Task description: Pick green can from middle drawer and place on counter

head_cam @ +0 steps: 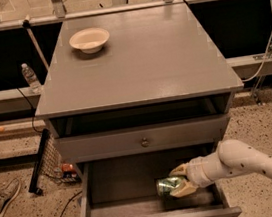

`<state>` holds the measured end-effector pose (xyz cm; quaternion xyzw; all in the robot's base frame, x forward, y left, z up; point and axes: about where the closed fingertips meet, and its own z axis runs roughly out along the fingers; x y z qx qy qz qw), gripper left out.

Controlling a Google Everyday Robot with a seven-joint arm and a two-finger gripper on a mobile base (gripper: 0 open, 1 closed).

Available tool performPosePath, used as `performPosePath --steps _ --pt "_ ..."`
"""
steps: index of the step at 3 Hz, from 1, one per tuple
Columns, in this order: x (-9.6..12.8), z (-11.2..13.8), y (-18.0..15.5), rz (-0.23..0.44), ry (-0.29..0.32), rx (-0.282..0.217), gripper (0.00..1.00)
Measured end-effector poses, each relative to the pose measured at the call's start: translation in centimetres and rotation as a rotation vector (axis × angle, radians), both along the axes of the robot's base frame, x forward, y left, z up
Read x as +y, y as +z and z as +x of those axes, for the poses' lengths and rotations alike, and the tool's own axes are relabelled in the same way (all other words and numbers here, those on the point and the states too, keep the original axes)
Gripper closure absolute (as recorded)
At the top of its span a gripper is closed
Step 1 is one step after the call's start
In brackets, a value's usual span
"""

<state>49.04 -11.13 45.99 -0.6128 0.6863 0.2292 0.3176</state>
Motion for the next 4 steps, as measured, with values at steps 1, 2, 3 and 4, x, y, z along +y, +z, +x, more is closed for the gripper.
performPosePath --steps 1,2,3,4 --pt "-0.2 0.0 0.2 0.003 -0.004 -0.005 1.0" --pt "-0.6 0.5 1.8 0.017 -0.001 -0.036 1.0" --pt "-1.2 0.7 3.9 0.03 0.005 -0.09 1.0" --pt "-1.2 0.4 6.6 0.027 0.029 -0.15 1.0"
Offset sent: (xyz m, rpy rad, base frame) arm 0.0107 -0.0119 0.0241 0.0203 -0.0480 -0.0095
